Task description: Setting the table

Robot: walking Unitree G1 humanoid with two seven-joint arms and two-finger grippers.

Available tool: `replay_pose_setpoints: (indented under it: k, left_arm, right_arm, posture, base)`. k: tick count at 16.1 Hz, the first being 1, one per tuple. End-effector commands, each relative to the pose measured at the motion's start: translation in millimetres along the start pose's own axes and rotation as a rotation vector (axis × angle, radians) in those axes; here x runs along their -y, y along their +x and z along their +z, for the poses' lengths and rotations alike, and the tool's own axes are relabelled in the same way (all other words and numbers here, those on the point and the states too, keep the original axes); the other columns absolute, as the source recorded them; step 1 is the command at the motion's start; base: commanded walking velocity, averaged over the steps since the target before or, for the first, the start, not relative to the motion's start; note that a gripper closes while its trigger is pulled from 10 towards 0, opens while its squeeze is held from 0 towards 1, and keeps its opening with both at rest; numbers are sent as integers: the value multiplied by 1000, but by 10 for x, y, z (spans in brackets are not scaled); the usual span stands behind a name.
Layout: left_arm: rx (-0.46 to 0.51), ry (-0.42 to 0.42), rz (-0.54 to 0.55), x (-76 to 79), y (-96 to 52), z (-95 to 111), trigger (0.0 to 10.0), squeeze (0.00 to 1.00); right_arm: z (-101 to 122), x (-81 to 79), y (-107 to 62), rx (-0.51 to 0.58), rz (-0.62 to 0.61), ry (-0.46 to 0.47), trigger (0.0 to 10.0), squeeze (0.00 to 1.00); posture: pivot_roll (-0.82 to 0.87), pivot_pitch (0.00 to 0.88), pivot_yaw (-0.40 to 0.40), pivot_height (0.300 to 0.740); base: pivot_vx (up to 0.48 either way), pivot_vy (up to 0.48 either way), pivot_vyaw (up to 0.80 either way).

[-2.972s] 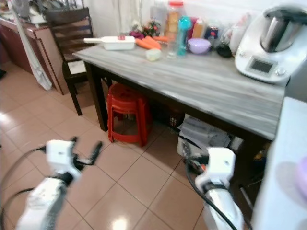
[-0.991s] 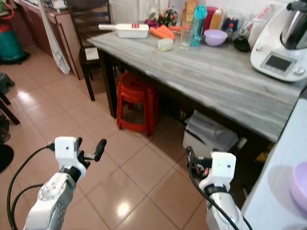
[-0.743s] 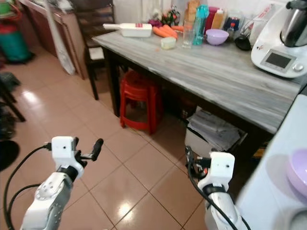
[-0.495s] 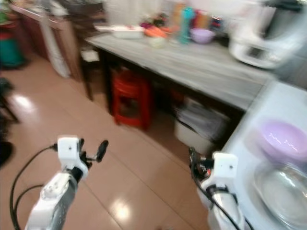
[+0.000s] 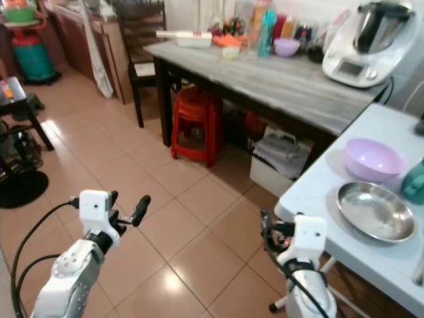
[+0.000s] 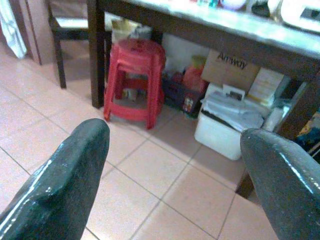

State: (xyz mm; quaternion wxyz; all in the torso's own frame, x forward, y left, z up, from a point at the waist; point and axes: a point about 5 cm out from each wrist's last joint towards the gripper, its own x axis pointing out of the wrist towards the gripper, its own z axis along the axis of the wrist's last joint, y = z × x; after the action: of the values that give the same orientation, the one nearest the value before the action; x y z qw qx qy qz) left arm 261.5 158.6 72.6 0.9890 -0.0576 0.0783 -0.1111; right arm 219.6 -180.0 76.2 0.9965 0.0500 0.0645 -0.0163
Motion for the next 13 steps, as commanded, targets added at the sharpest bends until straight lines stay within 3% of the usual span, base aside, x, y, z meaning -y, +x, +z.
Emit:
replay_pose_setpoints:
  k: [1,13]
  left_arm:
    - [26,-2,-31,39,19,64,10000,0]
    - [43,-14,-84,116,30,114,10000,0]
  right_arm:
    - [45,28,15,19,-13,-7,10000,0]
    - [35,-9,38,22,-9,-2,10000,0]
  posture:
    - [-16,0,-19,740]
    - [-7,0,-12,740]
  base:
    - [0,0,-581]
    - [0,0,-728]
